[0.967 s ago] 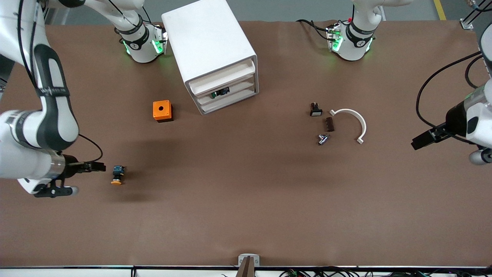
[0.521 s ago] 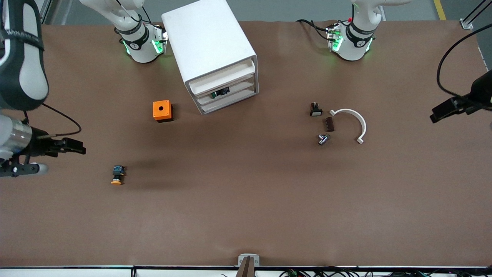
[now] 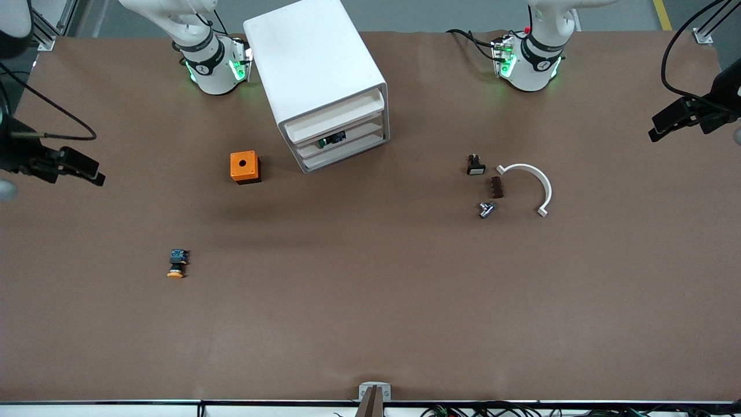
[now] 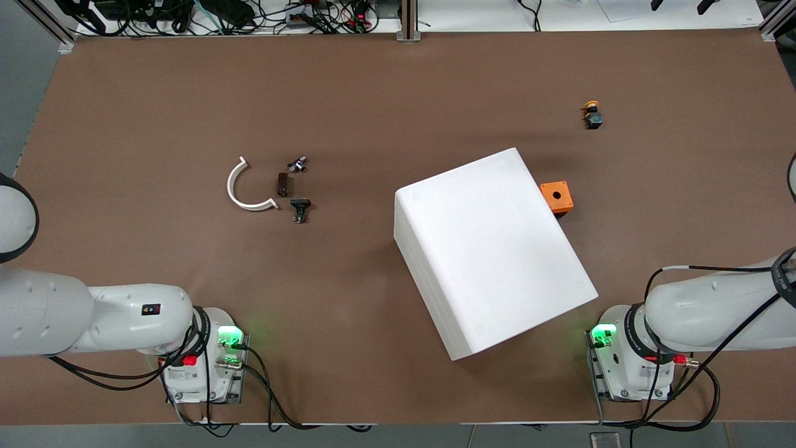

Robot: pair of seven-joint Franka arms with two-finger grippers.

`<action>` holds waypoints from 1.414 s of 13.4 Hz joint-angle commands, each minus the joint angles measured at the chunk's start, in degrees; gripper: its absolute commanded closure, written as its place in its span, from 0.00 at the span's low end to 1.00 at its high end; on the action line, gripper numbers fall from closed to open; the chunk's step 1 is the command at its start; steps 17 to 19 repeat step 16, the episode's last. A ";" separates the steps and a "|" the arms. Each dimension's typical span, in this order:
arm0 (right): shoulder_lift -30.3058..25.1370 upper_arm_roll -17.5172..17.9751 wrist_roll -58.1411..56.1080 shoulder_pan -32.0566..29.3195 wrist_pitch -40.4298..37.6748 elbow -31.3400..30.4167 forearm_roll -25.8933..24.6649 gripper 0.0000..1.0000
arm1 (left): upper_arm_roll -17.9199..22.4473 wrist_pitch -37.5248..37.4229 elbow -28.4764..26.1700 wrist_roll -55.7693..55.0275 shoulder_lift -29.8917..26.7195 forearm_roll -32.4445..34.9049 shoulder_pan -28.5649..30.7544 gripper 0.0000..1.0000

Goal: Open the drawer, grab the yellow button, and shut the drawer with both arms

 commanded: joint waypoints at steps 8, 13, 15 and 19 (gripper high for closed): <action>-5.81 -0.20 1.32 0.13 1.70 -4.16 -0.34 0.00 | -5.28 3.08 -5.96 0.80 -3.28 -0.62 0.35 0.00; -5.81 -0.11 1.32 0.04 1.79 -4.07 -0.34 0.00 | -6.52 0.71 -3.07 1.41 -2.75 -0.62 0.35 0.00; -5.81 -0.11 1.32 0.04 1.79 -4.07 -0.34 0.00 | -6.43 0.01 -0.96 1.06 -1.79 -0.53 0.53 0.00; -5.81 -0.11 1.32 0.04 1.79 -4.07 -0.34 0.00 | -6.43 -0.70 -0.34 1.15 -1.61 -0.53 0.70 0.00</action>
